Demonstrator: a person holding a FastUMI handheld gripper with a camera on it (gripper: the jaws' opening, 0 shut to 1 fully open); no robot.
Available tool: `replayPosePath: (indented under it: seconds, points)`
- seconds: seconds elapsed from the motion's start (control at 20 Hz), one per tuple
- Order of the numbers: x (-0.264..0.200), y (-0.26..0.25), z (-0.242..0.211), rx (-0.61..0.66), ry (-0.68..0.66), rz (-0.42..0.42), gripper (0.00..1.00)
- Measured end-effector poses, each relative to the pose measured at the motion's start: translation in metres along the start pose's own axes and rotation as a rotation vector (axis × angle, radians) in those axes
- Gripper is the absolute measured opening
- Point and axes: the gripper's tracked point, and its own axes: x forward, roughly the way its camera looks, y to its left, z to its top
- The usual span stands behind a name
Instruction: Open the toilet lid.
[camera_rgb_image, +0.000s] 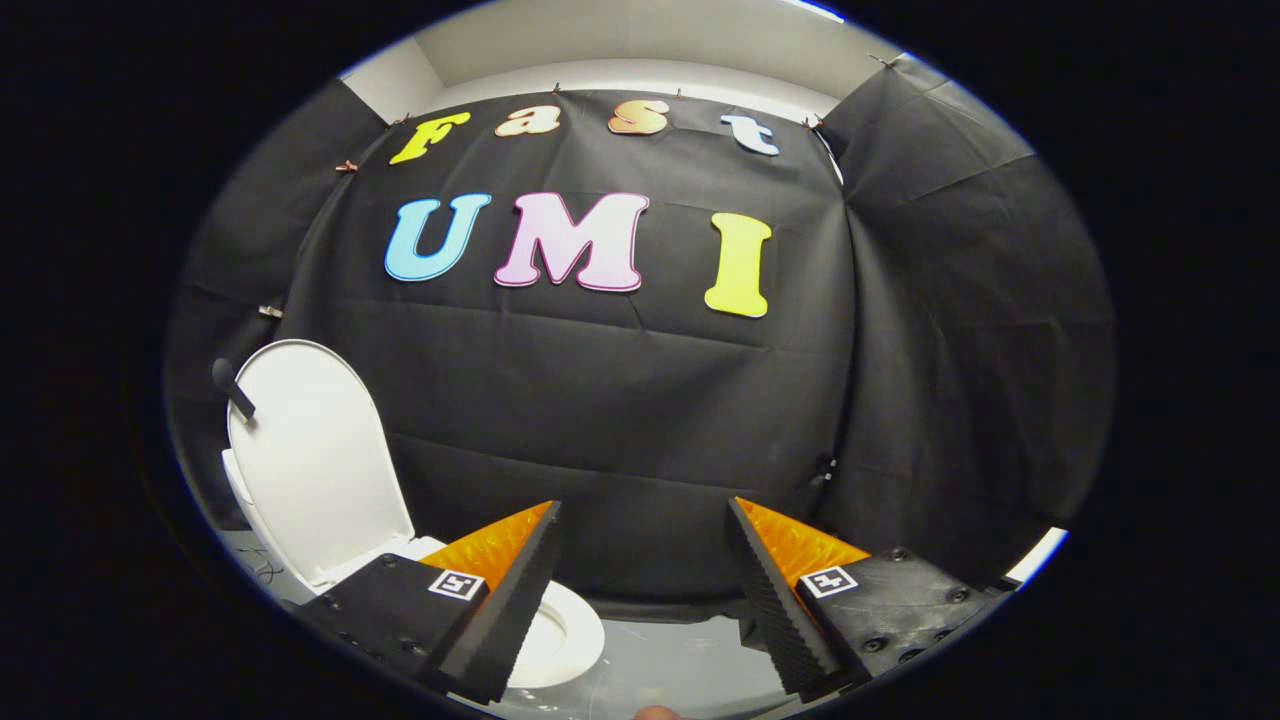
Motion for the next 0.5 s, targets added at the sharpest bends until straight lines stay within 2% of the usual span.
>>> replayPosePath:
  seconds: [0.5]
  points:
    - [0.0005,0.0063,-0.0089,-0.003,0.030,0.014,0.99]
